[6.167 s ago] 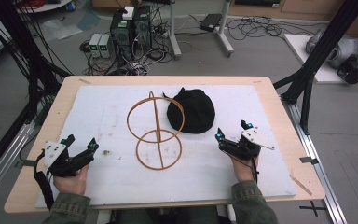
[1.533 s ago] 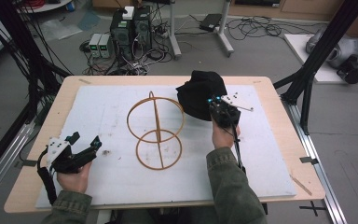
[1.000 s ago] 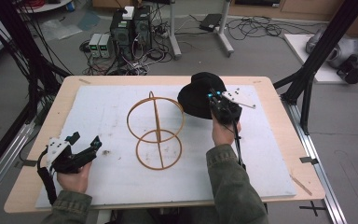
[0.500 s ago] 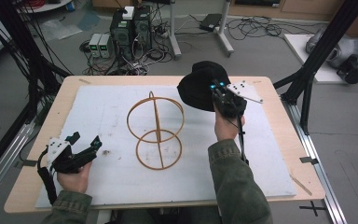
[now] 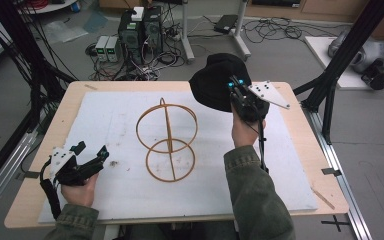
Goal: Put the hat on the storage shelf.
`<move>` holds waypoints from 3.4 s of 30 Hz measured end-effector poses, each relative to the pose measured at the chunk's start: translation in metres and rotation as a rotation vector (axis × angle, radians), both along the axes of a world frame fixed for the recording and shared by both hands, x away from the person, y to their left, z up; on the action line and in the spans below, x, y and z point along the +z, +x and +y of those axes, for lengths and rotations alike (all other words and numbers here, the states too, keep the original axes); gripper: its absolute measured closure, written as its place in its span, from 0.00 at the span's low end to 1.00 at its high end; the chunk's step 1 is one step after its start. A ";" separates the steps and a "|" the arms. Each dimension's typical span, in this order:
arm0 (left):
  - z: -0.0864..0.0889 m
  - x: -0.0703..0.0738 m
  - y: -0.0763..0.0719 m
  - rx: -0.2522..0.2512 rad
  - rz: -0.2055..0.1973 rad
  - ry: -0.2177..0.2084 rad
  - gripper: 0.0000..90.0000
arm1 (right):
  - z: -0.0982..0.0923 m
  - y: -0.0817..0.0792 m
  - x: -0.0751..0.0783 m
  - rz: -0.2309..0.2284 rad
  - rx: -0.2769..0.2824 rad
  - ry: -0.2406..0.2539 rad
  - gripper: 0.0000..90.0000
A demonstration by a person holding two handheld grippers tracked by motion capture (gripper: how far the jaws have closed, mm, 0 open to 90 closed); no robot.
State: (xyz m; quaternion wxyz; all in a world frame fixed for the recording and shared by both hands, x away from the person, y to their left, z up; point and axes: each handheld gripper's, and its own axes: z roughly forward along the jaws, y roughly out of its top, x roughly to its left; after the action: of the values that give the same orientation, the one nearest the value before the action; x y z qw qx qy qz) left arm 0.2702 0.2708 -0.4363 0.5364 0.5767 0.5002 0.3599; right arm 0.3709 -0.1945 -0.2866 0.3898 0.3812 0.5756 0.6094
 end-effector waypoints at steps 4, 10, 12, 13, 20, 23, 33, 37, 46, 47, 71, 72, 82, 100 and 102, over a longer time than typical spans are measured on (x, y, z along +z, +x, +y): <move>-0.001 0.000 0.000 -0.002 -0.003 0.001 0.22 | -0.001 -0.002 0.006 -0.017 0.014 0.022 0.98; -0.001 0.000 0.000 -0.002 -0.002 0.000 0.22 | -0.001 -0.008 0.017 -0.043 0.034 0.038 0.98; -0.001 0.000 0.000 0.000 -0.002 -0.001 0.22 | -0.001 -0.011 0.022 -0.059 0.044 0.044 0.98; -0.001 0.000 0.000 0.001 -0.003 -0.001 0.22 | -0.001 -0.011 0.022 -0.059 0.044 0.044 0.98; -0.001 0.000 0.000 0.000 -0.003 -0.001 0.22 | -0.001 -0.017 0.033 -0.089 0.059 0.073 0.98; -0.001 0.000 0.000 0.000 -0.004 -0.002 0.22 | 0.000 -0.018 0.036 -0.098 0.070 0.071 0.98; -0.001 0.000 0.000 0.000 -0.003 0.001 0.22 | 0.019 -0.031 0.042 -0.103 0.166 0.083 0.98; -0.001 0.000 0.000 0.001 0.000 0.000 0.22 | 0.028 -0.035 0.043 -0.104 0.205 0.088 0.98; -0.001 0.000 0.000 0.003 -0.001 0.000 0.22 | 0.045 -0.049 0.045 -0.118 0.303 0.093 0.98; -0.001 0.000 0.000 0.001 -0.002 -0.002 0.22 | 0.046 -0.050 0.045 -0.119 0.312 0.094 0.98; -0.001 0.000 0.000 -0.003 -0.003 0.002 0.22 | 0.058 -0.064 0.029 -0.065 0.479 0.094 0.98; -0.001 0.000 0.000 -0.003 -0.003 0.002 0.22 | 0.059 -0.064 0.027 -0.061 0.484 0.094 0.98; -0.001 -0.001 0.001 -0.010 0.003 0.002 0.22 | 0.071 -0.070 0.003 -0.005 0.529 0.058 0.98; -0.001 -0.002 0.002 -0.016 0.012 -0.013 0.22 | 0.071 -0.077 -0.014 -0.017 0.522 0.045 0.98; -0.001 -0.002 0.002 -0.015 0.012 -0.013 0.22 | 0.071 -0.078 -0.014 -0.022 0.524 0.041 0.98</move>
State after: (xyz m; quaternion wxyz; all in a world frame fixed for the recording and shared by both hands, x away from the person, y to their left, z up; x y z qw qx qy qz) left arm 0.2721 0.2697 -0.4383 0.5398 0.5791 0.5013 0.3493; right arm 0.2933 -0.1233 -0.3005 0.2173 0.2203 0.6380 0.7052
